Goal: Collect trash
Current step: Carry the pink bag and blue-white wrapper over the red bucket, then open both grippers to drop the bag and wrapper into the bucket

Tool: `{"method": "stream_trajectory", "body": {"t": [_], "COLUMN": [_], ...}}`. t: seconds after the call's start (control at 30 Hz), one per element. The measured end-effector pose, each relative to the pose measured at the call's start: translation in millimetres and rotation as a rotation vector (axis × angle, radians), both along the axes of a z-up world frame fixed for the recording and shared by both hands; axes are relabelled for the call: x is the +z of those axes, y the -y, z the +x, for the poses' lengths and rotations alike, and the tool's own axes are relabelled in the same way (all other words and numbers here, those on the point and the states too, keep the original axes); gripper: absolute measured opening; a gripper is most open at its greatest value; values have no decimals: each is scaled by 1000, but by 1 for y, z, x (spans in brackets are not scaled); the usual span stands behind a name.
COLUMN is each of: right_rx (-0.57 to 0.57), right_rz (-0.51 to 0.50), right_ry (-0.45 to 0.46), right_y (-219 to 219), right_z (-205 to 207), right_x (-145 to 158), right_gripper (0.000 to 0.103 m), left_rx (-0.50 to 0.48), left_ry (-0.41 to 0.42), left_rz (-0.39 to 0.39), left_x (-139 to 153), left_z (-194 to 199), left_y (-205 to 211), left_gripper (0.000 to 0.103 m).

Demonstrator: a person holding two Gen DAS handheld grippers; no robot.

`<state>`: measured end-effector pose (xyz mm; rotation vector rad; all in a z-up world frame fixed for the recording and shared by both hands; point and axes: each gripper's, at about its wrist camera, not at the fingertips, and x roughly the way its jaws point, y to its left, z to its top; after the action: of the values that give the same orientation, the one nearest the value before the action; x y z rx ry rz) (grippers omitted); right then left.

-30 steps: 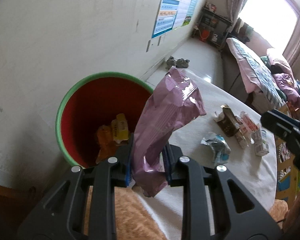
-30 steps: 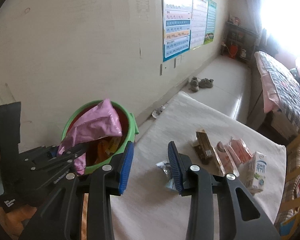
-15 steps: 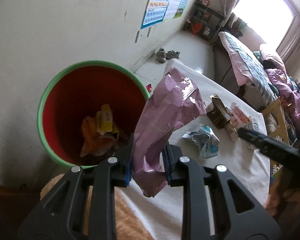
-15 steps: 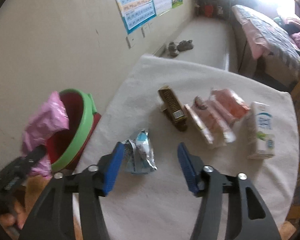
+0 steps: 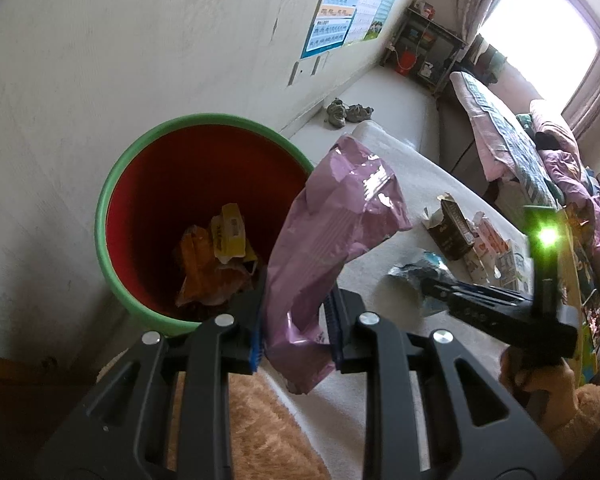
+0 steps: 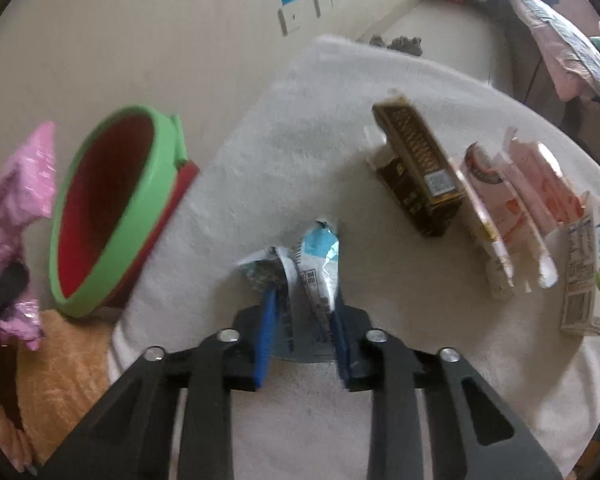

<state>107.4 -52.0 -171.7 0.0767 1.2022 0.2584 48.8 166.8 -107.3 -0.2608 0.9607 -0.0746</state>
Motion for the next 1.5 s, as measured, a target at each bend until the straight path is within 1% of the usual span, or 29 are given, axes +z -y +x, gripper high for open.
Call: {"method": "stream_trajectory", "body": {"t": [0.17, 0.3, 0.37, 0.5, 0.67, 0.83, 0.93, 1.0, 1.07, 1.13, 1.23, 1.3, 1.37, 1.43, 1.5], "right_rx": [0, 43, 67, 118, 181, 225, 243, 252, 271, 288, 285, 276, 275, 274, 268], "right_rz": [58, 49, 52, 46, 39, 46, 79, 119, 126, 105, 117, 109, 111, 117, 127], "right_ry": [103, 180, 208, 243, 267, 270, 267, 266, 272, 261, 221, 214, 208, 210, 225], "right_y": [-5, -23, -35, -59, -91, -111, -124, -133, -145, -157, -166, -169, -169, -168, -165], "right_z": [-19, -26, -29, -30, -28, -26, -21, -14, -9, -3, 5, 8, 10, 9, 7], "right_x": [44, 79, 92, 108, 115, 118, 124, 131, 135, 130, 119, 113, 110, 110, 112], "right_gripper": [23, 23, 23, 23, 23, 23, 23, 23, 24, 24, 26, 28, 39, 46, 51], "left_rx": [29, 68, 93, 129, 152, 181, 200, 216, 227, 233, 232, 227, 225, 228, 226], "left_ry": [8, 12, 14, 14, 14, 6, -1, -6, -12, -21, -31, -41, -52, -60, -65], "left_rz": [4, 10, 14, 19, 22, 19, 26, 36, 42, 46, 46, 45, 47, 45, 48], "left_x": [0, 0, 1, 1, -1, -6, -7, -8, -9, -11, -14, -18, -20, -23, -24], "left_z": [0, 2, 3, 4, 5, 8, 11, 16, 20, 23, 25, 26, 27, 28, 27], "left_y": [-11, -26, -35, -50, -60, -72, -79, -84, -89, -93, -96, -97, -96, -98, -97], "left_gripper": [24, 24, 24, 24, 24, 24, 24, 24, 24, 24, 24, 25, 33, 43, 47]}}
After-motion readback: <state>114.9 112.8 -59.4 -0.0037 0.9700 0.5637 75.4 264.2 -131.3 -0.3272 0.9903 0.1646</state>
